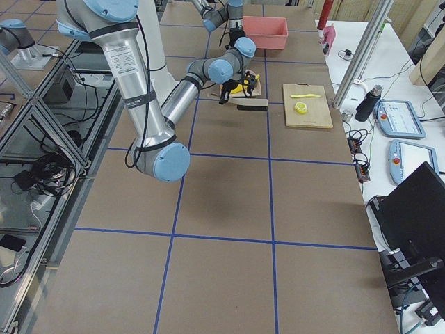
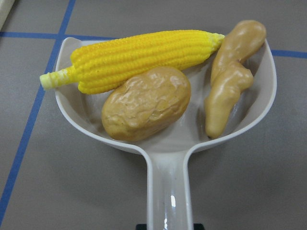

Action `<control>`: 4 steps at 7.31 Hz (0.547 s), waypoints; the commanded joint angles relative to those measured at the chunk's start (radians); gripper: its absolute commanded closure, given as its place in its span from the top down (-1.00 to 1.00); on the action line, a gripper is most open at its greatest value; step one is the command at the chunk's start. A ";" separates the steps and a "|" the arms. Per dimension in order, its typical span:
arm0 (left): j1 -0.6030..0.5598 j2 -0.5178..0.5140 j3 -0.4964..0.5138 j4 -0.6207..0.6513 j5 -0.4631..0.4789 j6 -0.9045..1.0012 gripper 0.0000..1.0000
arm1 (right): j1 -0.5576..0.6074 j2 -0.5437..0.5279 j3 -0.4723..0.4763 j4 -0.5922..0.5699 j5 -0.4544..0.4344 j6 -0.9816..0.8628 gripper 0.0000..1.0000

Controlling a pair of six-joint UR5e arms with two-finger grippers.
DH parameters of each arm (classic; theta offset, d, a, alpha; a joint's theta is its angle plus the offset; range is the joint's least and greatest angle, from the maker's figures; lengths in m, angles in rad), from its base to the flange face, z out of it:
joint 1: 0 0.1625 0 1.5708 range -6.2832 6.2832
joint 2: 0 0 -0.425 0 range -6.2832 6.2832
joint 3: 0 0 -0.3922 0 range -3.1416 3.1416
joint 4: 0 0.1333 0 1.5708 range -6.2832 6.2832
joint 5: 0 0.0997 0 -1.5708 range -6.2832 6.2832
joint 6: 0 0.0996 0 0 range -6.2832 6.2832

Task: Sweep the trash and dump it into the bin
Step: 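Lift the brush away with the right gripper while the left gripper raises the dustpan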

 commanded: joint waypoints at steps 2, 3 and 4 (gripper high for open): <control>-0.116 0.064 -0.056 -0.063 -0.006 -0.094 -1.00 | 0.088 -0.063 0.025 -0.118 -0.003 -0.213 -1.00; -0.157 0.124 -0.088 -0.064 -0.007 -0.093 -1.00 | 0.127 -0.138 0.026 -0.118 -0.002 -0.318 -1.00; -0.214 0.174 -0.113 -0.071 -0.009 -0.096 -1.00 | 0.160 -0.205 0.032 -0.114 0.017 -0.368 -1.00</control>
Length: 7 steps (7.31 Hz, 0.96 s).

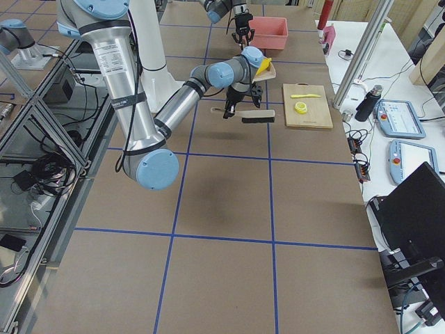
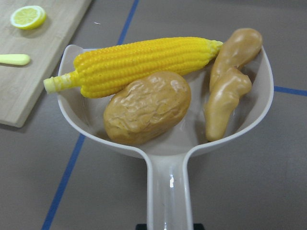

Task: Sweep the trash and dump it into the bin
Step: 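Carry the dustpan over the pink bin with the left gripper while the right withdraws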

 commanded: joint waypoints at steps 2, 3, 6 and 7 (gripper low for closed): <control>-0.128 0.144 -0.068 -0.049 -0.004 -0.013 -1.00 | 0.059 -0.223 0.012 0.006 0.074 -0.168 -1.00; -0.162 0.186 -0.076 -0.072 -0.019 -0.086 -1.00 | 0.066 -0.283 0.006 0.006 0.085 -0.237 -1.00; -0.286 0.249 -0.077 -0.100 -0.134 -0.145 -1.00 | 0.130 -0.349 -0.109 0.008 0.074 -0.459 -1.00; -0.305 0.269 -0.077 -0.102 -0.140 -0.149 -1.00 | 0.151 -0.351 -0.156 0.013 0.071 -0.516 -1.00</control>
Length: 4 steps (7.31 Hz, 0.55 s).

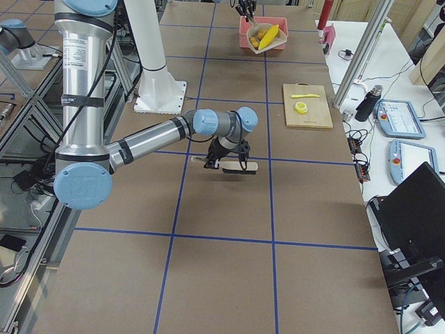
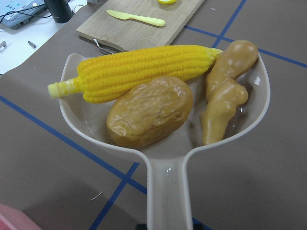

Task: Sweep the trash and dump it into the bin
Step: 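Carry the dustpan over the pink bin with the left gripper while the right withdraws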

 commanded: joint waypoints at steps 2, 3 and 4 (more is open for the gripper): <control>-0.093 0.061 0.010 -0.002 -0.105 -0.126 -1.00 | 0.067 -0.047 -0.176 0.194 -0.009 -0.112 -1.00; -0.132 0.093 0.010 -0.008 -0.112 -0.118 -1.00 | 0.068 -0.058 -0.194 0.231 -0.019 -0.112 -1.00; -0.181 0.115 0.009 -0.013 -0.113 -0.061 -1.00 | 0.065 -0.058 -0.207 0.234 -0.020 -0.113 -1.00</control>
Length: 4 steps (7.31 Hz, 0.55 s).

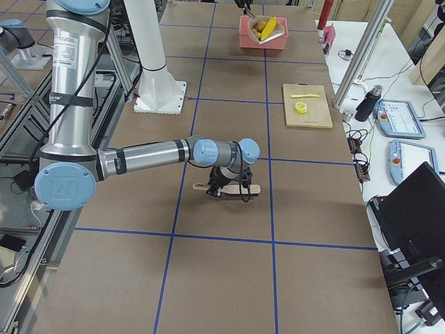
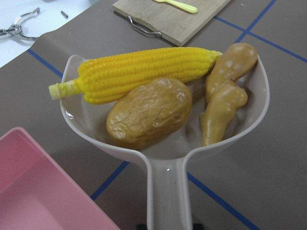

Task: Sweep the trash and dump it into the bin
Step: 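Carry the dustpan over the pink bin with the left gripper while the right withdraws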

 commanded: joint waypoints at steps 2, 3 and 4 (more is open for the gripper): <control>-0.162 0.112 0.002 -0.010 -0.031 0.108 -1.00 | -0.004 0.004 -0.064 0.051 -0.008 -0.002 -1.00; -0.201 0.156 0.006 -0.011 -0.031 0.112 -1.00 | -0.009 0.021 -0.088 0.053 -0.008 -0.002 -1.00; -0.224 0.193 0.008 -0.008 -0.032 0.137 -1.00 | -0.009 0.047 -0.111 0.051 -0.008 -0.001 -1.00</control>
